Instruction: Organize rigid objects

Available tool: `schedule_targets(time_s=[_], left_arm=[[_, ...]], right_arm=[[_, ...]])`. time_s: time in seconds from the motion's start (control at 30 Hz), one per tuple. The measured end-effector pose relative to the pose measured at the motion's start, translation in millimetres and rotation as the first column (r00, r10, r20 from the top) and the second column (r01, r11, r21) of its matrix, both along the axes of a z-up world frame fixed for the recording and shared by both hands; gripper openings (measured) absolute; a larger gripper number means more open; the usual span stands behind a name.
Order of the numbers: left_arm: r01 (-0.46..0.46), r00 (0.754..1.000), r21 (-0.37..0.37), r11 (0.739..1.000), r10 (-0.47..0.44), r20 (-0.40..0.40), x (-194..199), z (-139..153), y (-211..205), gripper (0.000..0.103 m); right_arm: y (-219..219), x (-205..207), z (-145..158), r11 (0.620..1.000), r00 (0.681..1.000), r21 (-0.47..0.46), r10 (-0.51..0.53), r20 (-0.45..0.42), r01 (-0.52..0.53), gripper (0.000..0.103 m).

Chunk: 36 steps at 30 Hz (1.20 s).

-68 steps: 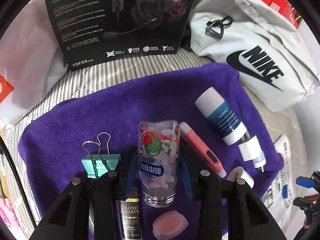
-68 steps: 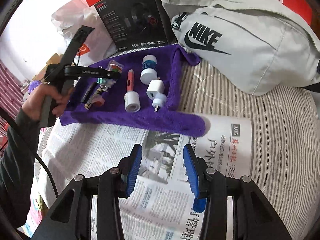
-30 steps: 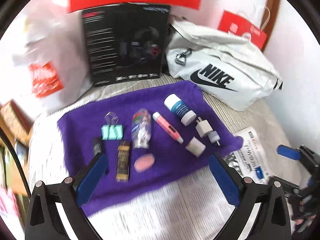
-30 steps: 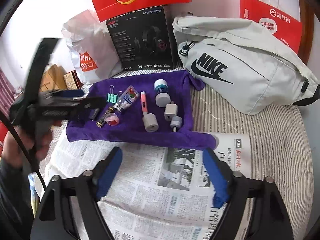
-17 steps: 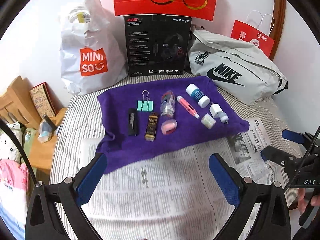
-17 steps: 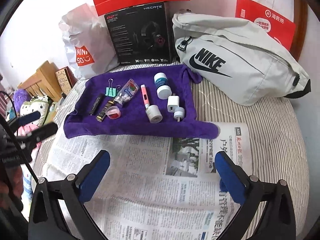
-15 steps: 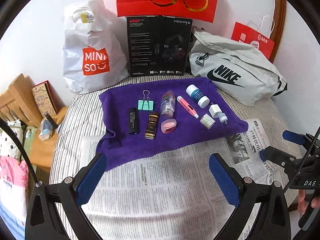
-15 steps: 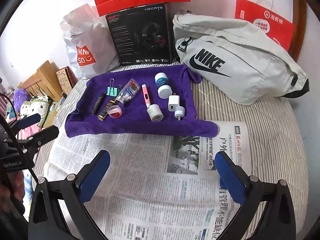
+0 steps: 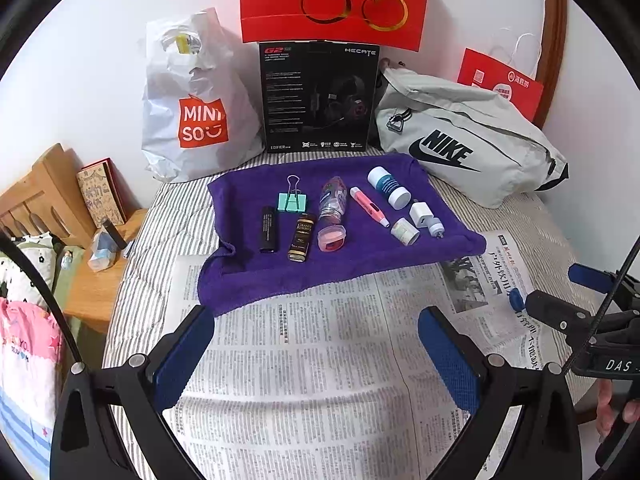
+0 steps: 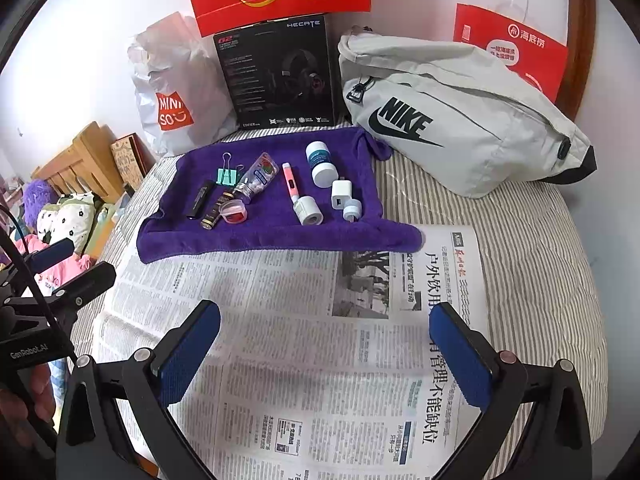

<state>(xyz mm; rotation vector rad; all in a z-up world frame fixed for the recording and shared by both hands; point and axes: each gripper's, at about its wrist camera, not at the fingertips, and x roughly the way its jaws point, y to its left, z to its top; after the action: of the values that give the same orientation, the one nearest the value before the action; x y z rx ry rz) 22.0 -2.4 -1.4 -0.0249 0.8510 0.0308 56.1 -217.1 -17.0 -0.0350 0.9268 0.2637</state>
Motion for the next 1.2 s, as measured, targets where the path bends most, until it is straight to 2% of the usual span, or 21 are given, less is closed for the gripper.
schedule_targets(time_s=[0.37,1.2], left_arm=[[-0.018,1.0,-0.025,1.0,0.018,-0.009,-4.7,0.7,4.8,0.103],[-0.02,1.0,-0.031,0.999,0.02,-0.017,-3.6,0.3,1.4,0.103]], right_arm=[[-2.2,-6.4,1.3,1.0,1.0,-0.002,-0.001,-0.004,0.001,0.103],[-0.8,-11.6,6.9,1.0,1.0,-0.006,0.0,0.002,0.0,0.103]])
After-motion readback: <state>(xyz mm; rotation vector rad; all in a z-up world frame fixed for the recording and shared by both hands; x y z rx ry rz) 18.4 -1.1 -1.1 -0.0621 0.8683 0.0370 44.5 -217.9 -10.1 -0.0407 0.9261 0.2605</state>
